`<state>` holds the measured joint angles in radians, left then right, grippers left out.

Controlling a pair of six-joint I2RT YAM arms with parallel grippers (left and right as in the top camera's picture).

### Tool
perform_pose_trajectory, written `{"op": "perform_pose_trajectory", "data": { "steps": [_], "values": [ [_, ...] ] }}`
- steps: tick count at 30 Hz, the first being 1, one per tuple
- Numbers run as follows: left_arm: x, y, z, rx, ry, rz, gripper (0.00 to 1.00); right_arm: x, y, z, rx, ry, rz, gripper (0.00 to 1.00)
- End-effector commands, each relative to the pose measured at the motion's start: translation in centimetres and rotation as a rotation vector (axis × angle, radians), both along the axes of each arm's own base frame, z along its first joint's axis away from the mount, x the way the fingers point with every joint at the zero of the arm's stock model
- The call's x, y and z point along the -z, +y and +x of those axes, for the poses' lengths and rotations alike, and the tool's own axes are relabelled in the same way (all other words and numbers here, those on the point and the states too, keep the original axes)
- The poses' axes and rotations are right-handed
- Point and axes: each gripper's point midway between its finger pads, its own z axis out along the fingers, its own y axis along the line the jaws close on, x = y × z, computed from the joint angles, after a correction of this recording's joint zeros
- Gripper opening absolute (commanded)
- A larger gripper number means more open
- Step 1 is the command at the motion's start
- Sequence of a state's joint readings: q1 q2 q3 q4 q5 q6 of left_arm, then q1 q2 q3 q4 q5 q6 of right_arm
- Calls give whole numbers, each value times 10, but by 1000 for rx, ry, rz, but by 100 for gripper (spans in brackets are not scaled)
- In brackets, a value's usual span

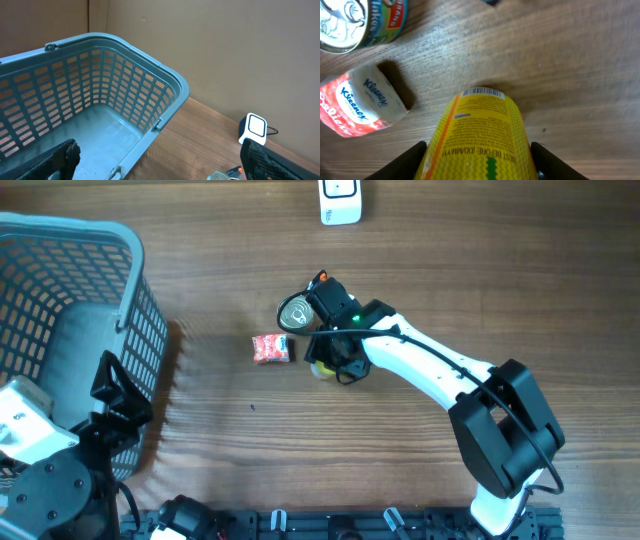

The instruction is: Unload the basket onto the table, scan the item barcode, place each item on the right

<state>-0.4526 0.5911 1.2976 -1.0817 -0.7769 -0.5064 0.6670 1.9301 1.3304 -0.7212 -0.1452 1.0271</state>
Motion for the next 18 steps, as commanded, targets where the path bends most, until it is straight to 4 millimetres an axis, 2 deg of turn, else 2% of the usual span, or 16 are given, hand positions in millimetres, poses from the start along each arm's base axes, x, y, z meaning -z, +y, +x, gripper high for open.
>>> {"op": "perform_pose_trajectory", "data": {
  "steps": [1,3,6,10,13,15,18],
  "values": [
    [2,-1,1,3,6,-3,100,2,12,-11,95,97,74,100],
    [2,-1,1,3,7,-2,100,2,12,-5,75,58,65,100],
    [3,-1,1,3,11,-1,100,2,4,12,-50,-73,-6,100],
    [4,-1,0,3,14,1,100,-2,7,26,-461,-253,-73,100],
    [4,-1,0,3,14,1,100,0,6,19,-749,-296,-105,100],
    [4,-1,0,3,14,1,100,3,7,-1,-1014,-287,-80,100],
    [4,-1,0,3,13,0,100,7,-5,-17,-1195,-251,-96,100]
  ]
}}
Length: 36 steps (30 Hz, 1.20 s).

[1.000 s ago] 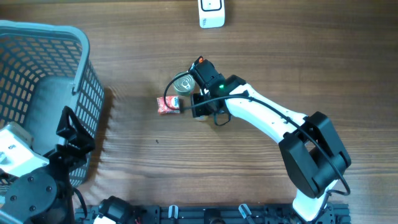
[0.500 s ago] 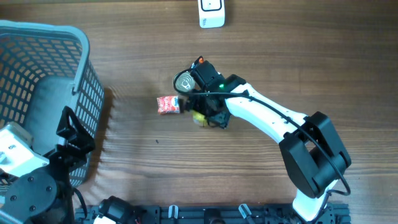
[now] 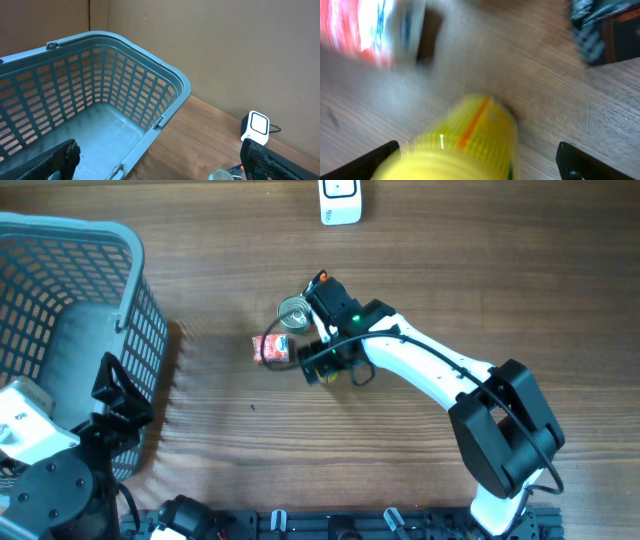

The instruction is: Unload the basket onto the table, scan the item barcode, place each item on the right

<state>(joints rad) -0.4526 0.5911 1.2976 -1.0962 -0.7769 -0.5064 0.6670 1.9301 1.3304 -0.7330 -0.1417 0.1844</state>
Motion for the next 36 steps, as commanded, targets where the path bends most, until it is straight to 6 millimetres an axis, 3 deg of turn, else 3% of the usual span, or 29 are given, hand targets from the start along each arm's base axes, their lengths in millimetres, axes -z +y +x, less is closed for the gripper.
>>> {"op": "perform_pose_trajectory", "data": {
  "steps": [1,4,7,15,23,26,31,33,36],
  "values": [
    [1,-1,1,4,0,-6,100,7,-4,-17,-401,-23,-40,100],
    [1,-1,1,4,0,-6,100,7,-5,-20,-405,-13,-38,95],
    [1,-1,1,4,0,-6,100,6,1,-24,-443,-4,2,83],
    [1,-1,1,4,0,-6,100,2,12,-26,-529,-25,61,82],
    [1,-1,1,4,1,-6,100,1,17,-15,-531,-79,66,70],
    [1,-1,1,4,1,-6,100,0,19,-12,-531,-95,65,72],
    [1,-1,1,4,1,-6,100,-2,23,-6,-532,-127,78,94],
    [1,-1,1,4,0,-6,100,-2,25,-3,-538,-140,82,95],
    [1,-1,1,4,0,-6,100,-3,26,-2,-549,-150,84,88]
  ]
}}
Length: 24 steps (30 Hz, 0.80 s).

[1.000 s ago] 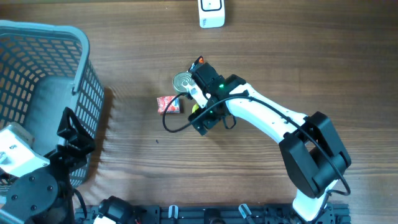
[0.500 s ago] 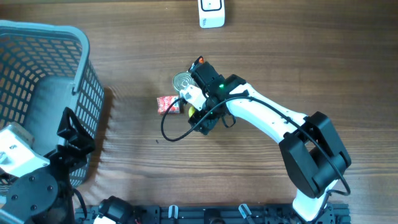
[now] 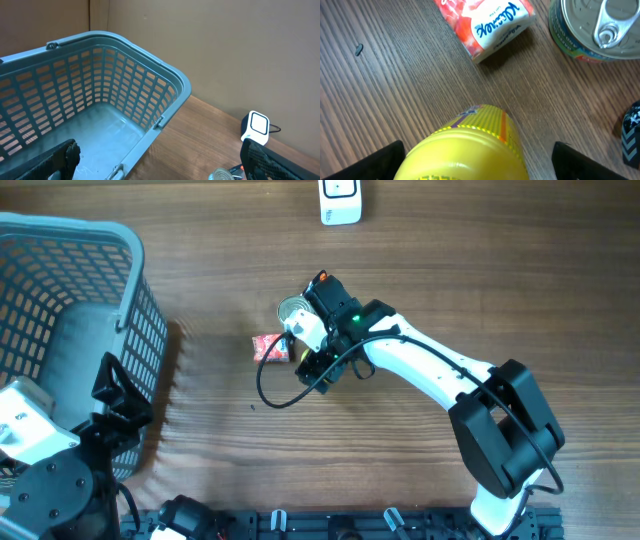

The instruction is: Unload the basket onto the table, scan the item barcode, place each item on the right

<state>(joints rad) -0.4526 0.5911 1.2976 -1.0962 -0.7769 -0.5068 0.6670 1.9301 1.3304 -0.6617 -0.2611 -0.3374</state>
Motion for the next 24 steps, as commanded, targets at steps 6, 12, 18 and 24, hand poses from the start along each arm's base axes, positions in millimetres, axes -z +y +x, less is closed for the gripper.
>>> {"op": "perform_pose_trajectory", "data": {
  "steps": [6,12,18,24],
  "values": [
    [1,-1,1,4,0,-6,100,6,-1,-2,-20,4,-12,64],
    [1,-1,1,4,0,-6,100,8,-7,7,128,8,-38,53],
    [1,-1,1,4,0,-6,100,13,-29,15,517,66,-108,52],
    [1,-1,1,4,0,-6,100,19,-43,-7,996,282,-136,55]
  ]
}}
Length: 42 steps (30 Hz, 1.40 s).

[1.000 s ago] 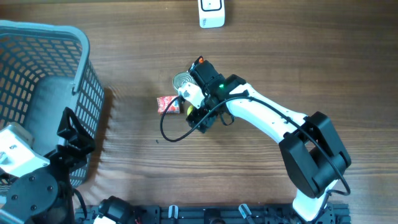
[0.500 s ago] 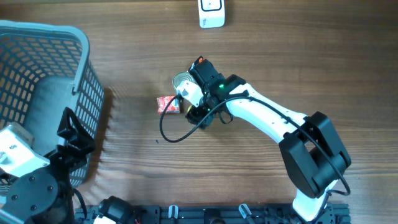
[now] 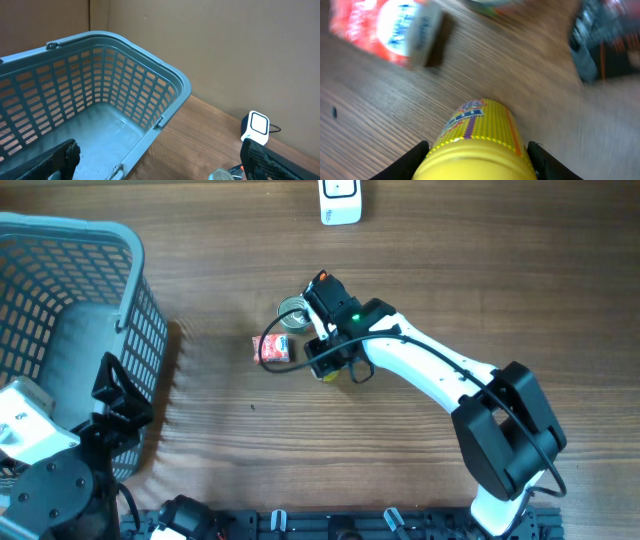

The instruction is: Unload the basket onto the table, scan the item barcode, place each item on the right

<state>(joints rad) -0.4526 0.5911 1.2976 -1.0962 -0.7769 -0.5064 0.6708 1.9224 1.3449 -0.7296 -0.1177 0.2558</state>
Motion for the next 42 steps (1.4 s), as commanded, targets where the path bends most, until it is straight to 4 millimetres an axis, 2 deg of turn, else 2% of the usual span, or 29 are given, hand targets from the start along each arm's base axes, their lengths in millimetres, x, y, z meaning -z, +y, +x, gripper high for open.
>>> {"op": "perform_pose_trajectory", "data": {
  "steps": [1,3,7,8,9,13,17,19,22,24,27,29,31,33,42],
  "values": [
    [1,-1,1,3,0,-7,100,17,-19,-19,470,183,-41,58],
    [1,-2,1,4,0,-7,100,16,-12,-30,564,277,-1,63],
    [1,-3,2,11,1,-10,100,9,9,-47,687,447,89,62],
    [2,-3,2,14,1,-15,100,7,13,-50,721,490,107,76],
    [2,-4,2,15,1,-19,100,6,16,-53,734,515,119,100],
    [2,-4,2,13,1,-24,100,0,28,-55,731,568,172,100],
    [2,-4,2,12,1,-26,100,-1,28,-57,747,586,172,100],
    [3,-4,2,12,3,-25,100,5,20,-48,773,517,140,100],
    [4,-3,1,12,8,-22,100,14,-4,-35,768,366,43,100],
    [5,-3,1,12,14,-20,100,17,-19,-25,652,250,-24,100],
    [5,-3,1,12,13,-20,100,18,-23,-20,385,158,-69,100],
    [5,-3,1,12,13,-20,100,17,-21,-21,164,122,-78,100],
    [5,-3,1,12,13,-20,100,15,-10,-32,-121,122,-34,100],
    [5,-3,1,12,13,-20,100,12,1,-41,-312,118,27,100],
    [5,-3,1,12,13,-20,100,11,4,-43,-610,37,40,100]
  ]
}}
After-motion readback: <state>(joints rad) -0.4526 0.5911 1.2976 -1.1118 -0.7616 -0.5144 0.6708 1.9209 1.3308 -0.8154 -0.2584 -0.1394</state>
